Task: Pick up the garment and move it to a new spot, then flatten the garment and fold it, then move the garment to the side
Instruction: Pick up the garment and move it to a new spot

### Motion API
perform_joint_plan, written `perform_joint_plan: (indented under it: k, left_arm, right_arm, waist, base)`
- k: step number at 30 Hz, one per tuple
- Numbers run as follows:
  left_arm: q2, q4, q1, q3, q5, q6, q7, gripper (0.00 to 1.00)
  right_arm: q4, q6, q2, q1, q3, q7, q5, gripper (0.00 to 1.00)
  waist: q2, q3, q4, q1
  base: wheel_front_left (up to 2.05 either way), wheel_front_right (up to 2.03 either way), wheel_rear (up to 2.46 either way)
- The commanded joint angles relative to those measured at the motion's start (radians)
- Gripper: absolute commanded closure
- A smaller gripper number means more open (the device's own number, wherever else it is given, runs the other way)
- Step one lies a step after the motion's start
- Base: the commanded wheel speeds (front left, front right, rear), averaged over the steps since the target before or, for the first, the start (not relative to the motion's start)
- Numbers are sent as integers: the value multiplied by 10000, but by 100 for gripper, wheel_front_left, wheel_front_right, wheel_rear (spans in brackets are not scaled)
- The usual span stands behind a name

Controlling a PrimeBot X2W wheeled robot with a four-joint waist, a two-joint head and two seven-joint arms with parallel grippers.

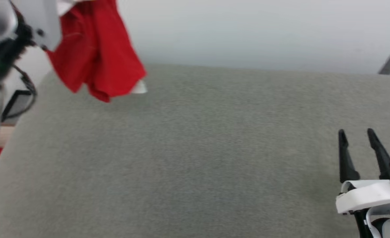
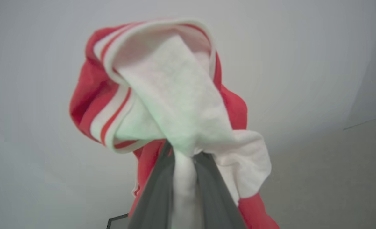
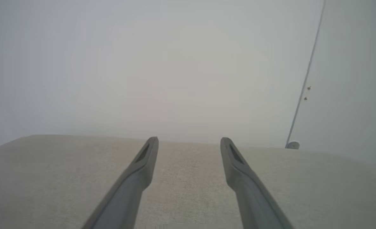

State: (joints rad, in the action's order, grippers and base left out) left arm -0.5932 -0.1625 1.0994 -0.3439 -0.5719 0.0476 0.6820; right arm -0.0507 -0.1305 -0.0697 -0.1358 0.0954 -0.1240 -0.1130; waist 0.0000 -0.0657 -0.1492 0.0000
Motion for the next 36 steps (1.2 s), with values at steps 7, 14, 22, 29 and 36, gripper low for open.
perform_joint_plan:
  k: [7,14,22,29,36]
  left_arm:
    - [241,2112,-627,-409,-148,-579,1049,100]
    - [550,3356,-1295,-916,-359,-988,1840,100]
    - [704,3782,-2932,-1746,-372,-1498,2327,100]
    - [717,3097,-4224,-2273,-607,-1587,2431,100]
    - [836,1994,-4881,-2588,-818,-1520,2345,100]
  right_arm:
    - [-260,-4,84,-19,710,-299,212,0]
    - [-359,-4,163,-157,935,-516,130,0]
    - [-644,-4,203,-366,739,-764,-51,0]
    - [-1016,-4,204,-551,501,-977,-300,0]
    - [-1322,-3,205,-639,350,-1125,-364,0]
  waist:
    - [0,-364,1637,0]
    - [0,-807,2450,0]
    - [0,-1268,2974,0]
    - [0,-1462,3177,0]
    - [0,-1457,3243,0]
  base:
    - [0,0,0]
    - [0,0,0]
    - [0,0,0]
    - [0,0,0]
    - [0,0,0]
